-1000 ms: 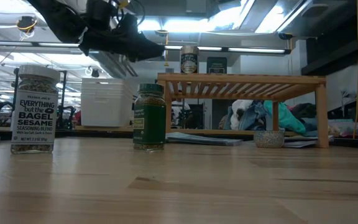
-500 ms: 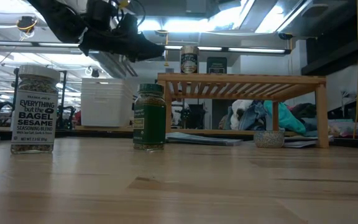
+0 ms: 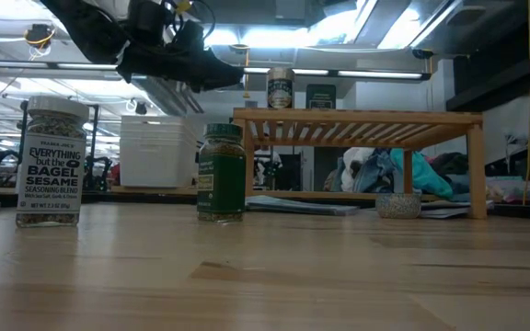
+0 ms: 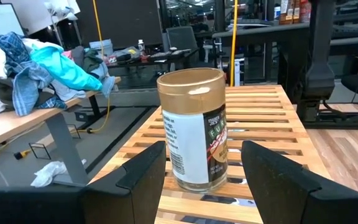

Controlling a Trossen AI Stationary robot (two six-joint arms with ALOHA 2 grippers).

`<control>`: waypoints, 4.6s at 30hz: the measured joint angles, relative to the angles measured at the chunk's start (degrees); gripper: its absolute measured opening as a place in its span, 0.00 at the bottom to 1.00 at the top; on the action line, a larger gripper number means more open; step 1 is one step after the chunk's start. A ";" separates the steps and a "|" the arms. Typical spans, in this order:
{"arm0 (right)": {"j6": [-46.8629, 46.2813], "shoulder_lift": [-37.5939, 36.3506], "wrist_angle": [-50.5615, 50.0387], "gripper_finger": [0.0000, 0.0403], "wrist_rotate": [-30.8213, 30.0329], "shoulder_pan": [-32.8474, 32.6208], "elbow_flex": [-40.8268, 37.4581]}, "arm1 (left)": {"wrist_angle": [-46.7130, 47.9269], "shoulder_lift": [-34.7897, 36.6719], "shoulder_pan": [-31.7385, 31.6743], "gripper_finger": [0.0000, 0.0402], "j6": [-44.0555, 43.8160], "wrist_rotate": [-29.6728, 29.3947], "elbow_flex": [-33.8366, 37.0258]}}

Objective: Shelf spices
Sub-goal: Remove the gold seasoning bottle from the shelf

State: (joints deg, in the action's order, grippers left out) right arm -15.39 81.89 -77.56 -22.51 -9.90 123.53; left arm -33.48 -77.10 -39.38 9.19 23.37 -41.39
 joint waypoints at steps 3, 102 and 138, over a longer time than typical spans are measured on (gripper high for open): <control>0.02 -7.18 4.35 0.45 -1.71 -2.54 -6.60 | 0.08 0.00 0.00 0.51 -0.20 0.01 0.00; 13.37 -55.78 69.99 0.45 -10.42 -3.56 -98.91 | -6.38 -18.64 0.02 1.00 -5.34 10.46 -11.71; 13.37 -55.78 70.01 0.45 -10.42 -3.58 -98.89 | -5.56 -27.76 2.20 0.84 -3.81 12.91 -21.66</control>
State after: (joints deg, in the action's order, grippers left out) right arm -2.02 26.11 -7.55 -32.93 -13.47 24.64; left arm -39.05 -104.86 -37.18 5.38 36.27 -63.05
